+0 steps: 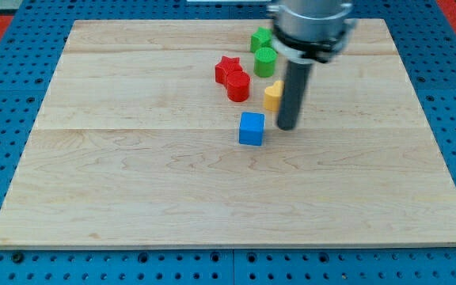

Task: Push the yellow heart into the green star

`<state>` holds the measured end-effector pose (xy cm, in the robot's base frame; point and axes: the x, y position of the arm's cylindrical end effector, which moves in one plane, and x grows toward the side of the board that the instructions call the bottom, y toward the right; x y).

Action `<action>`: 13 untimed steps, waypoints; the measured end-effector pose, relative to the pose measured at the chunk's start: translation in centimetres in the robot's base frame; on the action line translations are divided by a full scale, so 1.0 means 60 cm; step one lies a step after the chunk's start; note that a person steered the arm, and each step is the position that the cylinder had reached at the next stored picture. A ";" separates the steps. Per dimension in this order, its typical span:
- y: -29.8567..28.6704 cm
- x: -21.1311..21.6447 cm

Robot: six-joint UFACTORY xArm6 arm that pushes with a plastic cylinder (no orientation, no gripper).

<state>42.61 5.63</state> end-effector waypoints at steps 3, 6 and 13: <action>-0.024 -0.052; 0.075 -0.048; 0.068 -0.155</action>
